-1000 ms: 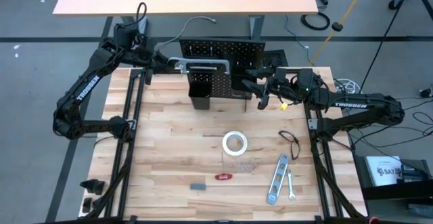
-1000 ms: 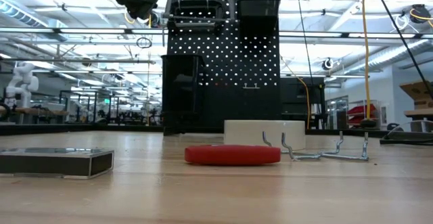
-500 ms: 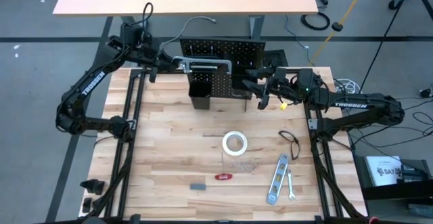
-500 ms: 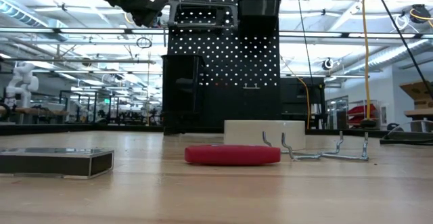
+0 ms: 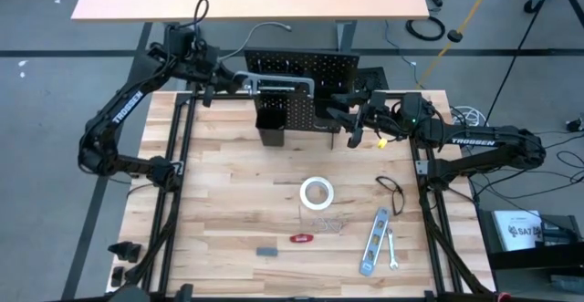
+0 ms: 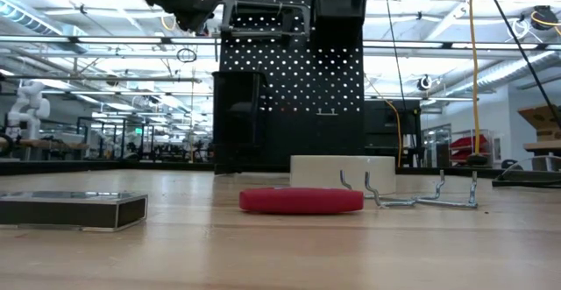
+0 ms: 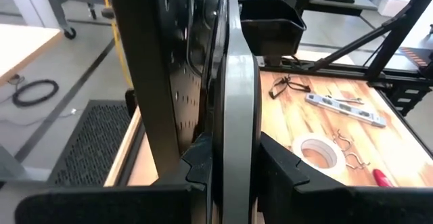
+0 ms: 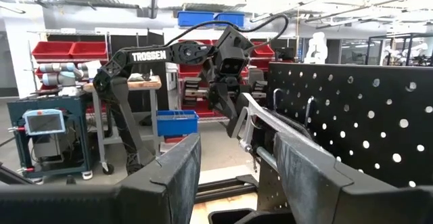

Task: Hang tools onto peg board
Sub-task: Hang the gray hacksaw on the black peg board, then adjust the black peg board, then put the left silver peg board hook into the right black tool bin

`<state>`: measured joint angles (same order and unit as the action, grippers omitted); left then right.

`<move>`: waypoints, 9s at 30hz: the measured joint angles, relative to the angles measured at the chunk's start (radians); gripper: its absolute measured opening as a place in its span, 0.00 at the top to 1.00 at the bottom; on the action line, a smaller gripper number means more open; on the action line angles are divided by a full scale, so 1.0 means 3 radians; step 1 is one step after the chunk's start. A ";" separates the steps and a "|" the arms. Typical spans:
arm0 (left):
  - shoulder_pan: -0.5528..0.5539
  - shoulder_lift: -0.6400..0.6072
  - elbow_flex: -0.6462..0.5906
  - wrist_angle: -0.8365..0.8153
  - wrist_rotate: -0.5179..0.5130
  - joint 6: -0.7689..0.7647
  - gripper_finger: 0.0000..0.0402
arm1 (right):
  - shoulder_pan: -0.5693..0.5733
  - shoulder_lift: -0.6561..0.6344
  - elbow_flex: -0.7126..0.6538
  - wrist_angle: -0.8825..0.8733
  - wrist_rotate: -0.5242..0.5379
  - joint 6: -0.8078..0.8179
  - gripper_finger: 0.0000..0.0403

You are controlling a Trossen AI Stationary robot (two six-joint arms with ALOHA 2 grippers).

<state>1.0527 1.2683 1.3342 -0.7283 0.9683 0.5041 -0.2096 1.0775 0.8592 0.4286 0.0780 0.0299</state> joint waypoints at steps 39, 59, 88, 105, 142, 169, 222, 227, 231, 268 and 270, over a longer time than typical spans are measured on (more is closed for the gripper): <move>-0.0005 0.0075 0.0006 -0.0119 -0.0350 -0.0103 0.56 | 0.0000 0.0000 0.0000 -0.0050 0.0001 -0.0001 0.55; -0.0019 0.0014 0.0061 -0.0122 -0.0429 -0.0088 0.56 | 0.0000 0.0000 -0.0001 -0.0080 0.0000 -0.0025 0.55; 0.0008 -0.0404 0.0064 -0.0402 -0.1013 0.0006 0.56 | 0.0000 0.0000 -0.0001 -0.0078 -0.0001 -0.0025 0.55; -0.0075 -0.1113 0.0041 -0.1158 -0.0723 -0.0173 0.56 | 0.0073 -0.0001 0.0000 -0.0367 -0.0242 0.0009 0.55; -0.1401 -0.2530 -0.2634 0.1348 -0.0725 -0.1492 0.56 | 0.0441 0.0334 -0.0072 -0.2870 0.1478 0.1464 0.67; -0.1471 -0.2537 -0.2641 0.1451 -0.0725 -0.1503 0.56 | -0.0394 0.0332 -0.1208 -0.0902 0.0682 0.1319 1.00; -0.1492 -0.2537 -0.2640 0.1427 -0.0722 -0.1591 0.56 | -0.0914 0.0230 -0.1210 -0.0550 -0.0119 0.1187 1.00; -0.1661 -0.2537 -0.2730 0.1550 -0.0721 -0.1714 0.56 | -0.0583 0.0107 -0.1210 -0.0589 -0.0252 0.1384 1.00; -0.1839 -0.2518 -0.2884 0.1800 -0.0779 -0.1883 0.56 | -0.0294 0.0039 -0.1203 -0.0573 -0.0278 0.1538 1.00; -0.3229 -0.1828 -0.3128 0.2796 -0.2550 -0.2089 0.56 | 0.1507 0.0923 -0.0243 -0.1852 -0.0178 0.2240 1.00; -0.3326 -0.1735 -0.3128 0.2971 -0.2667 -0.2074 0.56 | 0.1514 0.0999 -0.0243 -0.1770 -0.0179 0.2144 1.00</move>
<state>0.0550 0.7478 0.3958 0.1630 0.1681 -0.1180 0.2447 1.3772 0.7864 -0.1024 0.0242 0.6732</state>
